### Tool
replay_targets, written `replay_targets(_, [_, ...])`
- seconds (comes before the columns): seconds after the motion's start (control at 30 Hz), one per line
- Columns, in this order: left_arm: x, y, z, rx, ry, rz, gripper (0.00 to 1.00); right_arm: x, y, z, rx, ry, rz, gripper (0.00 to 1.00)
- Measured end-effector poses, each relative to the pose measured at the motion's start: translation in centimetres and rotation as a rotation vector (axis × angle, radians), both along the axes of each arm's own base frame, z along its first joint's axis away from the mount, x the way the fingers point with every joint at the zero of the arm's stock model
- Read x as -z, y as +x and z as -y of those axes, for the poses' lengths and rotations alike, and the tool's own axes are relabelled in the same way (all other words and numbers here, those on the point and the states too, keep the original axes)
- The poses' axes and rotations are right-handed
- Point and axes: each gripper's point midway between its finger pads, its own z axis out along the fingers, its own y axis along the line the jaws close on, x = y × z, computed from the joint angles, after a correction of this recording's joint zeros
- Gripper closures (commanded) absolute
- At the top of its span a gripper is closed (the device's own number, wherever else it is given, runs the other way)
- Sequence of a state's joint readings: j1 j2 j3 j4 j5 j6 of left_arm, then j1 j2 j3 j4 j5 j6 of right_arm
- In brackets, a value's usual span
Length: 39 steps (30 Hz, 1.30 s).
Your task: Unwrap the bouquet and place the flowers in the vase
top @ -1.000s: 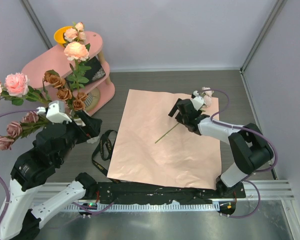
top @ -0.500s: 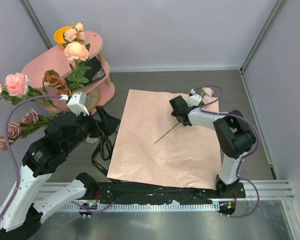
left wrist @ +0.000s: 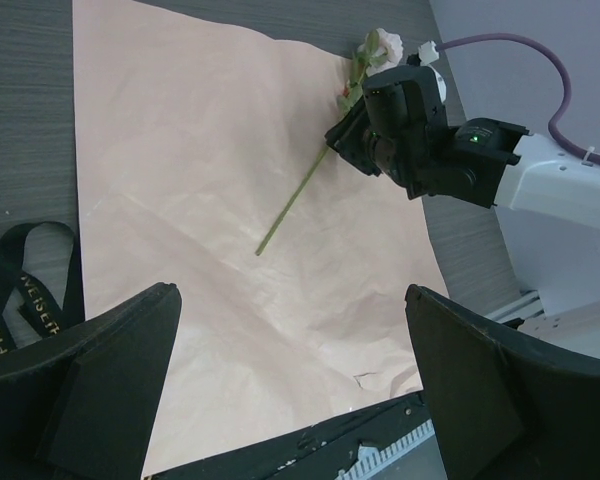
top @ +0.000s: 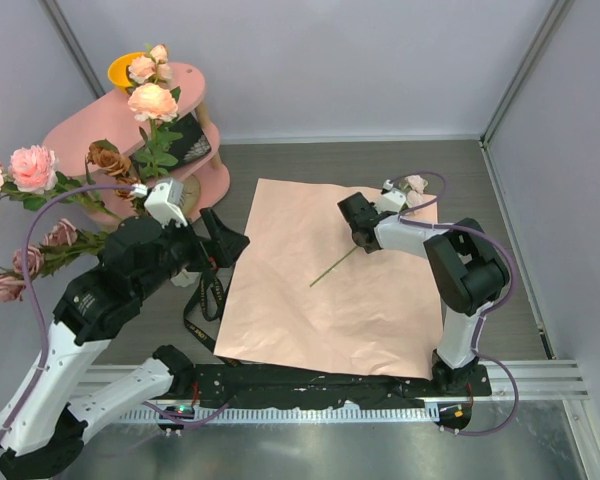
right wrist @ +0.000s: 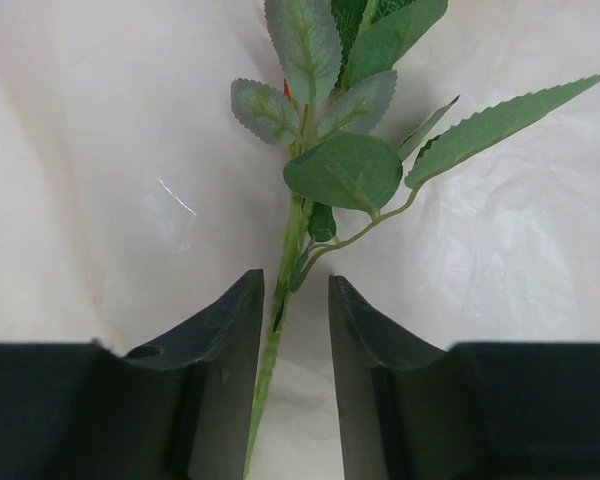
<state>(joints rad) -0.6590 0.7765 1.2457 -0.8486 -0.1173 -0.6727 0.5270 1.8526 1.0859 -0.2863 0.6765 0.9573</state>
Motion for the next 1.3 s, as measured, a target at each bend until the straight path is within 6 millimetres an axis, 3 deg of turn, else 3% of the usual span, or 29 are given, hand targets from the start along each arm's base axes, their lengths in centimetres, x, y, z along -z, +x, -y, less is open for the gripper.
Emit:
replay_targets(0.1, [0.4,0.5,0.6,0.01,0.007,-0.018,0.02,0.0,0.0,0.0,0.009,0.006,0.004,0.76])
replay_targets(0.27, [0.6,1.3,2.1,0.035,-0.011,-0.041,0.02,0.0,0.1,0.1,0.023,0.015,0.009,0.82])
replay_targets(0.33, [1.0,1.7,2.8,0.048,-0.014,-0.058,0.02,0.0,0.2,0.4,0.031,0.017,0.009,0.94])
replay_targets(0.4, [1.3,2.0,3.3,0.059,-0.012,-0.073,0.02,0.2,0.0,0.7,0.038,0.024,0.006,0.99])
replay_targets(0.7, [1.5,2.2,5.3,0.128,-0.039,-0.104,0.02,-0.4,-1.1,2.1,-0.001,0.088,0.065,0.99])
replay_targets(1.03, [0.6,1.6,6.6,0.189,-0.108,-0.098,0.02,-6.5,-2.1,2.3,-0.109,0.163,0.324,0.99])
replay_targets(1.17, [0.5,1.6,7.0,0.198,-0.129,-0.097,0.02,-6.3,-2.1,1.0,-0.191,0.197,0.353,0.99])
replay_targets(1.3, [0.8,1.6,7.4,0.211,-0.15,-0.102,0.01,-6.6,-3.2,-1.9,-0.374,0.245,0.389,0.99])
